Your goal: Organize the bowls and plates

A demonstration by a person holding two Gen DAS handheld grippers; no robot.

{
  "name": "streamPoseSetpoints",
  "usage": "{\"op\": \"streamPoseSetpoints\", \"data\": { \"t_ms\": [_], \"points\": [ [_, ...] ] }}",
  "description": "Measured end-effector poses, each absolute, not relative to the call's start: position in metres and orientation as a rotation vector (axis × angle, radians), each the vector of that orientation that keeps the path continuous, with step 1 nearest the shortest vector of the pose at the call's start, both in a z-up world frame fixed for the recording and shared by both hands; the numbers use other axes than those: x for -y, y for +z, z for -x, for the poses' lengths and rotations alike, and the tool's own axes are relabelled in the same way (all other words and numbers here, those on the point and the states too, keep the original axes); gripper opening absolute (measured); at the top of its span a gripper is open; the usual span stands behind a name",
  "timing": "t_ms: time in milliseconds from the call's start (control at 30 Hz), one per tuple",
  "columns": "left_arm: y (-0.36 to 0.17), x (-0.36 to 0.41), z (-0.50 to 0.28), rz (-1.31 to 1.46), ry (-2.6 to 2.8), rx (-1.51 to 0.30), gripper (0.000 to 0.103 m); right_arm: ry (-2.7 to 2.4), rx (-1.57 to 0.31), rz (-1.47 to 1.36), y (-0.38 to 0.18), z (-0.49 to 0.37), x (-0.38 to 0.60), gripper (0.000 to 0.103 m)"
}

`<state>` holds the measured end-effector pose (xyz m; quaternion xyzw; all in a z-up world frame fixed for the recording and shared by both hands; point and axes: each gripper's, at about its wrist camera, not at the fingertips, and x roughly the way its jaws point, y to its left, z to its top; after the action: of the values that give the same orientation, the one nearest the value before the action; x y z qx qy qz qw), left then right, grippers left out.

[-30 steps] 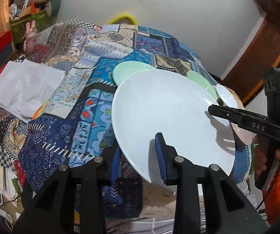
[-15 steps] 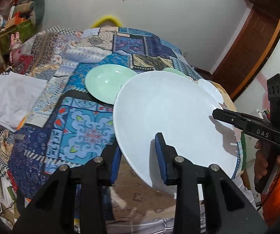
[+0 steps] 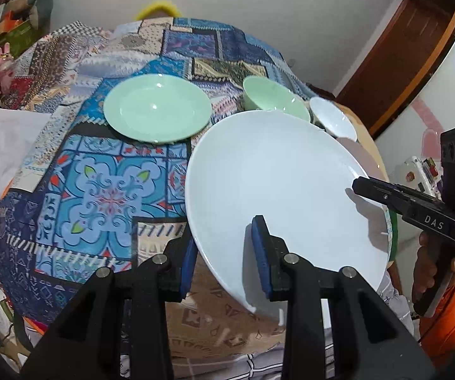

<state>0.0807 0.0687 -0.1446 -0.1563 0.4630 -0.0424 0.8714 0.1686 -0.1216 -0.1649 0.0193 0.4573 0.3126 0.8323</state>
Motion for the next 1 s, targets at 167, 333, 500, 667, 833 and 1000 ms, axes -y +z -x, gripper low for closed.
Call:
{"op": "streamPoseSetpoints", "data": {
  "t_ms": [167,333,500,667,833,1000],
  "points": [
    [-0.158,-0.061,-0.088,0.321,-0.092,-1.002,0.032,0.651,-0.997,-0.057,-0.178,-0.168,0.130,0.025],
    [-0.170,-0.054,-0.093,0.316,-0.096,-1.037,0.032,0.643,-1.024,-0.081,-0.189,-0.169,0.139,0.025],
    [-0.179,-0.048,-0.097,0.300,-0.100,-1.062,0.032,0.633,-1.053,-0.099,-0.198,-0.168,0.145,0.025],
    [-0.188,-0.045,-0.103,0.302,-0.104,-1.087,0.032,0.626,-1.068,-0.110,-0.202,-0.167,0.149,0.025],
    [-0.191,-0.042,-0.105,0.281,-0.094,-1.089,0.032,0.625,-1.082,-0.114,-0.206,-0.167,0.151,0.025],
    [-0.199,-0.044,-0.111,0.292,-0.096,-1.112,0.034,0.625,-1.078,-0.129,-0.205,-0.166,0.158,0.025]
  ]
}}
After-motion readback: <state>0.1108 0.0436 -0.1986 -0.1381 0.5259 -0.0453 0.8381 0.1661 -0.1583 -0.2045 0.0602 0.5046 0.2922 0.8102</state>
